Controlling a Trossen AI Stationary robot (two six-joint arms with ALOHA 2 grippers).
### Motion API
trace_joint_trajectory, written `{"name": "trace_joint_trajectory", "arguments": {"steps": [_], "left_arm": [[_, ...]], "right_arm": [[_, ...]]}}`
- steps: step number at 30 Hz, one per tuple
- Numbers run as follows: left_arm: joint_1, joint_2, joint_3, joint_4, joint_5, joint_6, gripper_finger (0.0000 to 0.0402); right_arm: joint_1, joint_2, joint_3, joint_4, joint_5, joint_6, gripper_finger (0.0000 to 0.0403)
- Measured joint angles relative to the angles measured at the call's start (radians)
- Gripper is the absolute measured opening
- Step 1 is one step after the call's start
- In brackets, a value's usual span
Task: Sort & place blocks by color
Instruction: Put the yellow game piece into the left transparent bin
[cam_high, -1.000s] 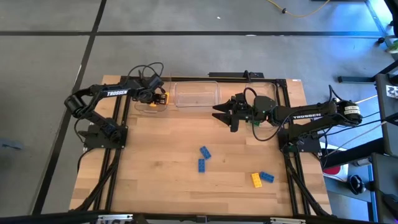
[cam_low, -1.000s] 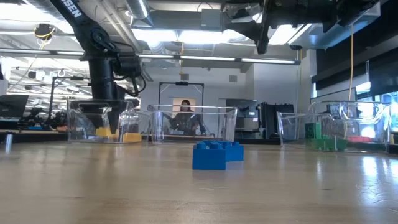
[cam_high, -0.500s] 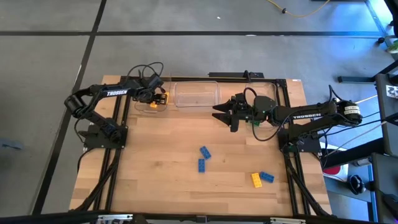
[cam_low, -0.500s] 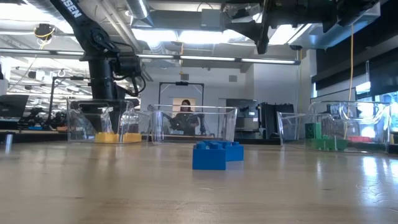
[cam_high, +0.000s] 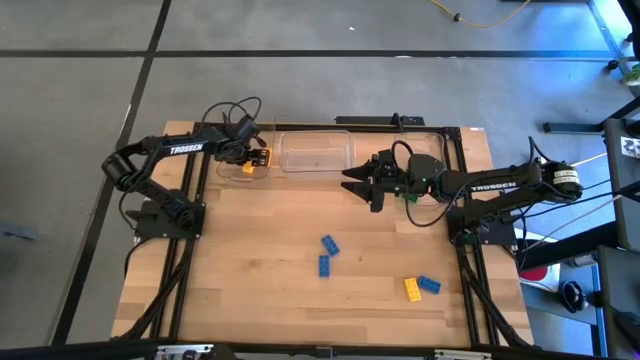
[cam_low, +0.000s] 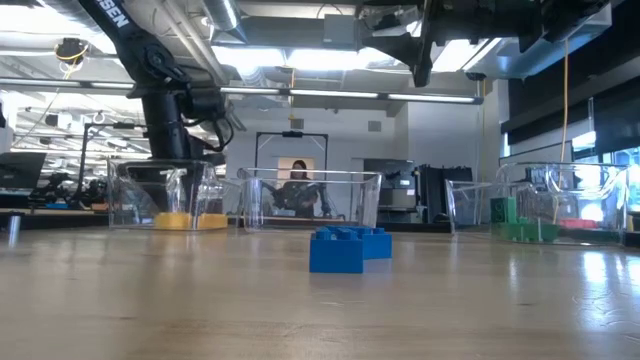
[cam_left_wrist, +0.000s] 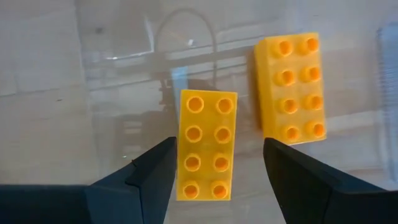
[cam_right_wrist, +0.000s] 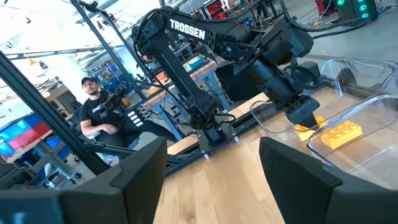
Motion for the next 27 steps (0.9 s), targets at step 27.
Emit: {"name": "trace_joint_trajectory", "arguments": {"steps": [27], "left_arm": [[-0.143,-0.261,0.286,0.063,-0.051,0.217,0.0231]], "right_arm": [[0.000,0.000,0.000,0.000,-0.001,-0.004,0.0258]]}}
